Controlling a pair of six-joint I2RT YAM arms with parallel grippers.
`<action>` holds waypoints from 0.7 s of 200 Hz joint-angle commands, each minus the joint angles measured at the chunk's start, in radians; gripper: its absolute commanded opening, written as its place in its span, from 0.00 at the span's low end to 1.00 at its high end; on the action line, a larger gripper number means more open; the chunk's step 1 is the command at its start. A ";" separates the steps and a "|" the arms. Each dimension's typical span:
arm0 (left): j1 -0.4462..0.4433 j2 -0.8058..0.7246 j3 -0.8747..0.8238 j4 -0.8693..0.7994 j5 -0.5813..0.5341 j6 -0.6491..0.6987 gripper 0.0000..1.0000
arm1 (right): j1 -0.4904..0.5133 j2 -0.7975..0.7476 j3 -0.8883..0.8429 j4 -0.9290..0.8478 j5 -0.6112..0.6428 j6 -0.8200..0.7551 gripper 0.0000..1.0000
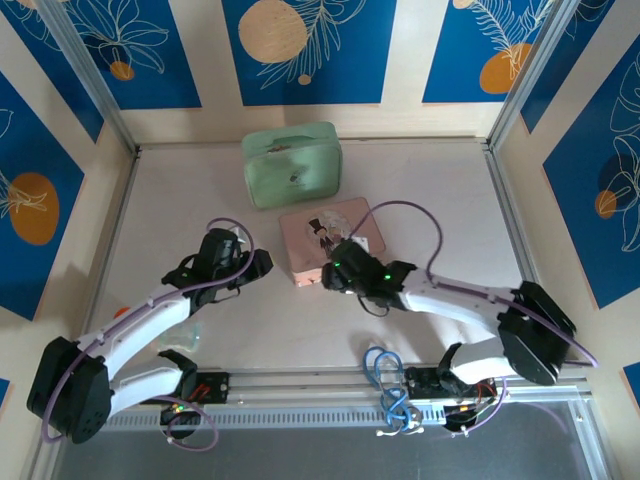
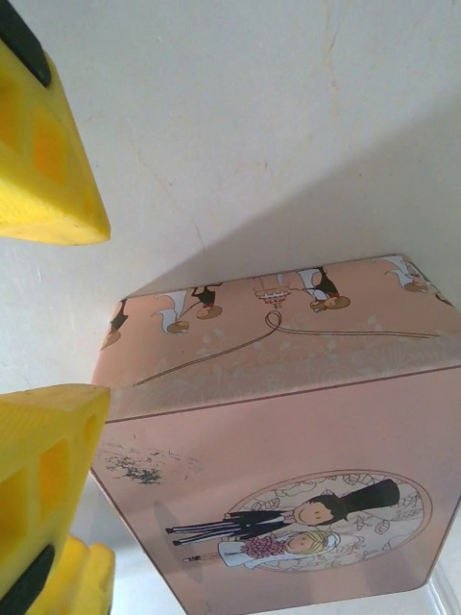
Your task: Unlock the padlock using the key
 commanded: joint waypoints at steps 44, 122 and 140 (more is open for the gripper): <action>-0.116 0.073 0.077 0.001 -0.023 -0.046 0.43 | -0.196 -0.063 -0.317 0.492 -0.288 -0.089 0.15; -0.166 0.137 0.117 0.001 -0.064 -0.059 0.42 | -0.165 0.063 -0.307 0.561 -0.261 -0.100 0.18; -0.166 0.156 0.137 -0.002 -0.060 -0.056 0.42 | -0.154 0.091 -0.290 0.570 -0.252 -0.098 0.14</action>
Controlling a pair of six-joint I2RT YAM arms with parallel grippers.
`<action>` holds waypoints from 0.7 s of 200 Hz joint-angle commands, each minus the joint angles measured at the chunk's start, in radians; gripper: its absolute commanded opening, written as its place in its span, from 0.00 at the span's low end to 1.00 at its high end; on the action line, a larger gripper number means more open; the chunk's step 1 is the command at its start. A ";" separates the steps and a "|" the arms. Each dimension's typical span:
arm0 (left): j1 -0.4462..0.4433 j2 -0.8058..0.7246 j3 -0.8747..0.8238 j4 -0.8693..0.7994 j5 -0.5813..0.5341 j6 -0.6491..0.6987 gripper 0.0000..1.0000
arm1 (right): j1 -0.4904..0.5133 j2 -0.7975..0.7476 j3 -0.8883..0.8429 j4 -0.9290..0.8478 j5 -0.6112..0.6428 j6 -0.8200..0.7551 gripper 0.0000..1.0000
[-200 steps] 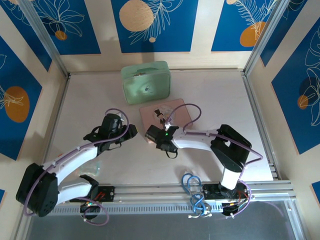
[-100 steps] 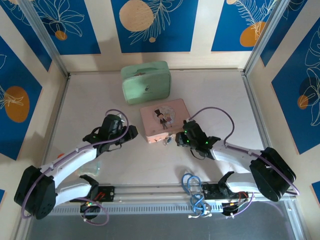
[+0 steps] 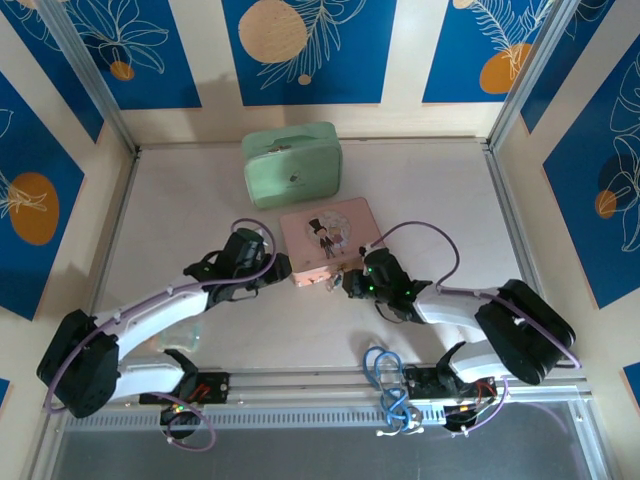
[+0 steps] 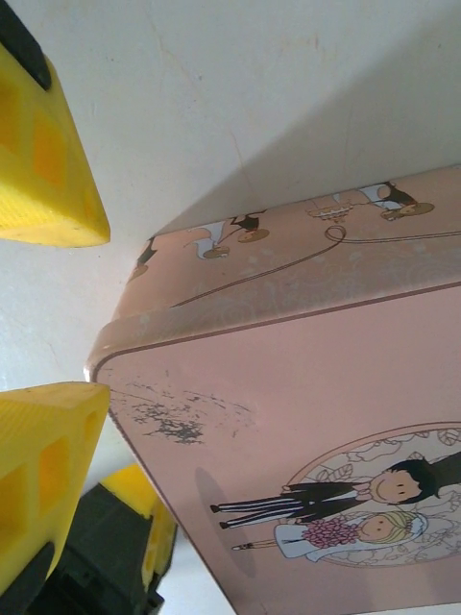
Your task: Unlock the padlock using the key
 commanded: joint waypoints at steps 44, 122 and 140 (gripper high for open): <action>-0.008 0.075 0.088 -0.015 -0.012 0.003 0.42 | 0.071 0.105 0.106 0.018 0.039 -0.024 0.11; -0.007 0.093 0.101 -0.026 -0.026 0.014 0.42 | 0.157 0.138 0.166 -0.073 0.204 0.085 0.49; -0.006 0.100 0.099 -0.023 -0.031 0.017 0.42 | 0.166 0.134 0.148 -0.031 0.190 0.104 0.53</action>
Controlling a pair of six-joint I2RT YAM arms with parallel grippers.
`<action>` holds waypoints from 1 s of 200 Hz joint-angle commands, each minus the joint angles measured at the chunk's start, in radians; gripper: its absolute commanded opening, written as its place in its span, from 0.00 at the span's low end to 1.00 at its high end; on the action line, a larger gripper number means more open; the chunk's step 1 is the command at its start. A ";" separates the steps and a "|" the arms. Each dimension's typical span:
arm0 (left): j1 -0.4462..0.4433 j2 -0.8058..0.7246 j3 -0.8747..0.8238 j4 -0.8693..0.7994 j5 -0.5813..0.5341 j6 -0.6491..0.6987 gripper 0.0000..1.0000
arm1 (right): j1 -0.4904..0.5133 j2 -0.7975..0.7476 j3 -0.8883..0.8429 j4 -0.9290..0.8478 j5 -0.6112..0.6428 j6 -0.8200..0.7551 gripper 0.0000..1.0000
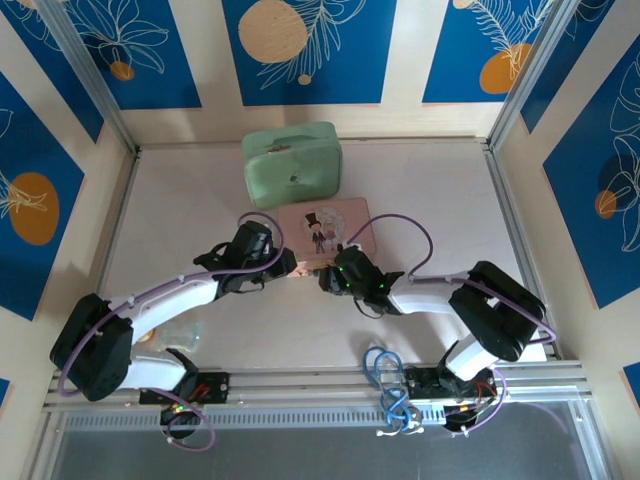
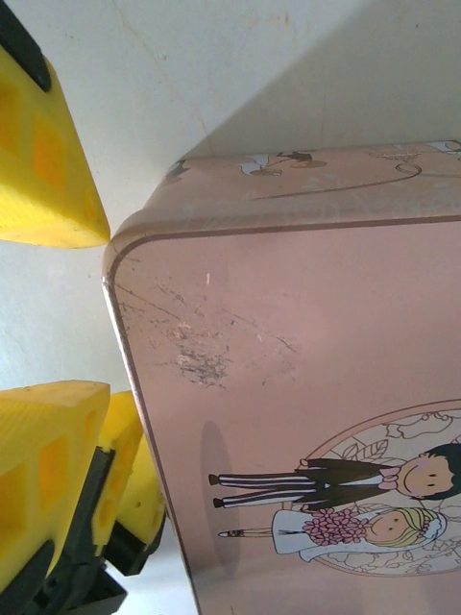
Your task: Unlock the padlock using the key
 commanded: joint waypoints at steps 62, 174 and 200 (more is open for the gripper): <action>0.005 0.006 0.036 -0.016 -0.019 0.025 0.42 | 0.066 -0.063 -0.069 0.087 0.075 0.069 0.60; 0.016 -0.020 0.011 -0.021 -0.019 0.028 0.42 | 0.040 0.122 0.108 -0.032 0.106 0.063 0.56; 0.017 -0.022 0.007 -0.021 -0.019 0.028 0.42 | 0.034 0.136 0.110 -0.015 0.115 0.083 0.49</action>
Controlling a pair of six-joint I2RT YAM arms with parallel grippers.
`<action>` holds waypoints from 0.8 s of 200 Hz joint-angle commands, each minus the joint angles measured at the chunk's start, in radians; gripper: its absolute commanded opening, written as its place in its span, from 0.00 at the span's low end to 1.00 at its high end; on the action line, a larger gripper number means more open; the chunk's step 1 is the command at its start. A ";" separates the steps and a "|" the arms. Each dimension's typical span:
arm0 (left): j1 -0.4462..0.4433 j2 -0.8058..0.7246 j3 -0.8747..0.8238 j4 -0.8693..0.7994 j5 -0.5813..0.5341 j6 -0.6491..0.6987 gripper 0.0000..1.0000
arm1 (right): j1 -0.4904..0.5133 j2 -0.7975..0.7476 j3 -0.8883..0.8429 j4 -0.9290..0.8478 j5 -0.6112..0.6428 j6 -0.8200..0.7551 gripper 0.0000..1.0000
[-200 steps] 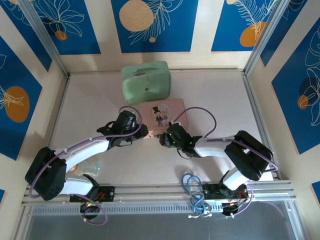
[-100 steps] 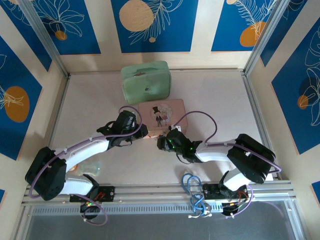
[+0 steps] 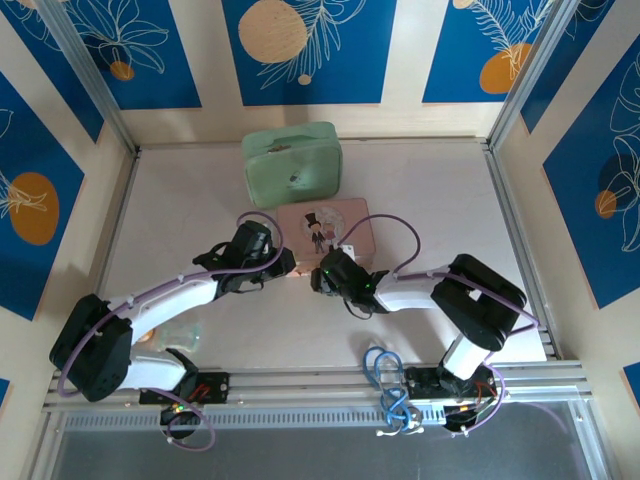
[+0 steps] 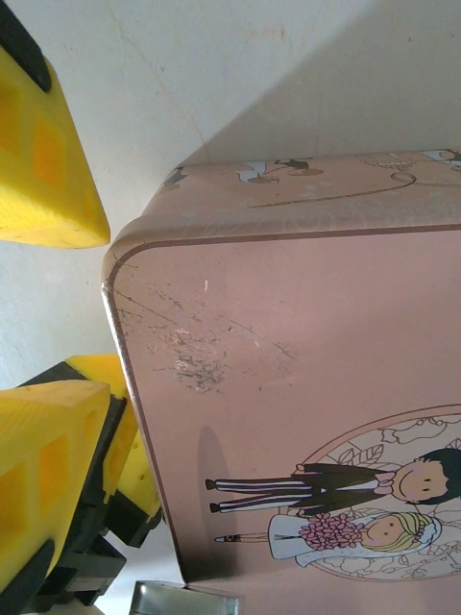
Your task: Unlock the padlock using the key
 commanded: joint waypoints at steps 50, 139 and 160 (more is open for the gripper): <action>0.013 -0.025 0.007 -0.025 -0.017 0.027 0.42 | -0.023 0.035 0.020 0.045 0.017 0.006 0.34; 0.019 -0.017 0.017 -0.033 -0.030 0.032 0.42 | 0.013 -0.034 0.012 -0.041 0.077 0.054 0.14; 0.020 -0.004 0.021 -0.029 -0.036 0.030 0.43 | 0.019 -0.061 0.017 -0.094 0.088 0.104 0.11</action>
